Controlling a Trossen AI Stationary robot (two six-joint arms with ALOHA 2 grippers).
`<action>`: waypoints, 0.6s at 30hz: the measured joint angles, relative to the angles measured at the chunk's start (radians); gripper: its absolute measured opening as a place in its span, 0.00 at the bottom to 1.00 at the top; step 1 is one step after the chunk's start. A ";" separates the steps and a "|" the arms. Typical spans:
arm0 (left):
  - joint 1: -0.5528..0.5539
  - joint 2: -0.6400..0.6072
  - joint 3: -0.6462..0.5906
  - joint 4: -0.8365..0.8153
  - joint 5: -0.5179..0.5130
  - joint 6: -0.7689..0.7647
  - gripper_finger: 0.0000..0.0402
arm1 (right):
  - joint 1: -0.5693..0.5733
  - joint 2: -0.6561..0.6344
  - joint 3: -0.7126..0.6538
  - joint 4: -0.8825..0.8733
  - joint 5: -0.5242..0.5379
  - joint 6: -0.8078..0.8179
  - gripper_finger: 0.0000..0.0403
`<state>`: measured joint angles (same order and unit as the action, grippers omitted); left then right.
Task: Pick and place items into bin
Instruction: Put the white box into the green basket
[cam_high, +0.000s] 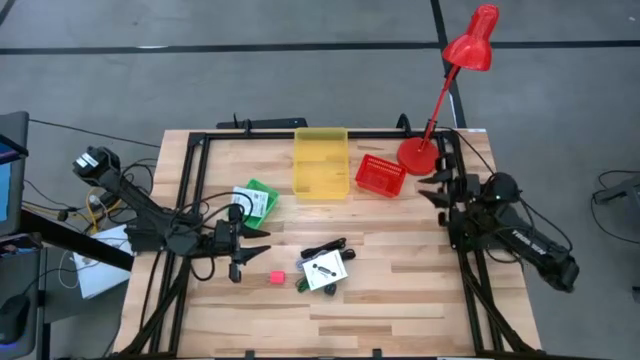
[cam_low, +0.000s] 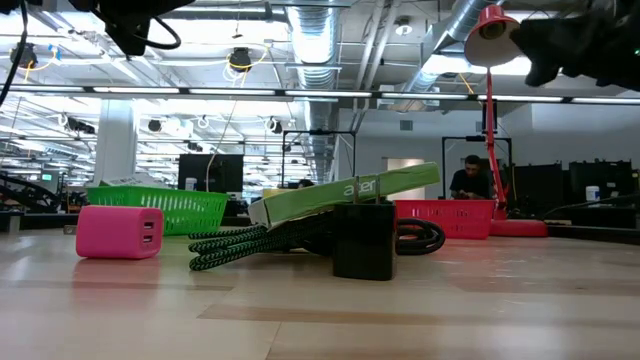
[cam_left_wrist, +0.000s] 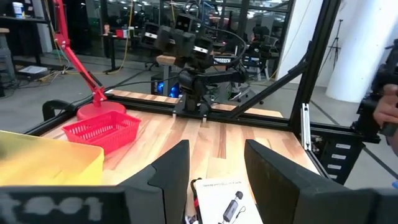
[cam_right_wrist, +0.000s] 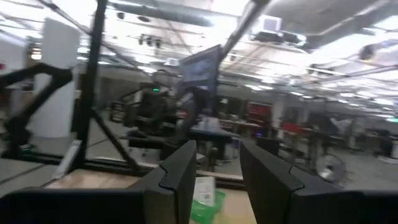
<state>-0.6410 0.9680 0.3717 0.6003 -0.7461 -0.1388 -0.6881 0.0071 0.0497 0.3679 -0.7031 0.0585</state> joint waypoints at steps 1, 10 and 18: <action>0.002 0.000 0.000 0.000 0.000 -0.001 0.36 | 0.027 0.000 0.000 -0.004 0.003 -0.010 0.30; 0.004 0.000 0.000 0.003 0.000 -0.015 0.36 | 0.286 0.072 0.002 -0.050 0.224 0.047 0.30; 0.003 0.000 0.000 0.004 0.000 -0.026 0.36 | 0.509 0.203 0.002 0.004 0.438 0.263 0.30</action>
<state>-0.6376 0.9676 0.3717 0.6044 -0.7460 -0.1647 -0.1795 0.2098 0.0517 0.3715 -0.2647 0.3215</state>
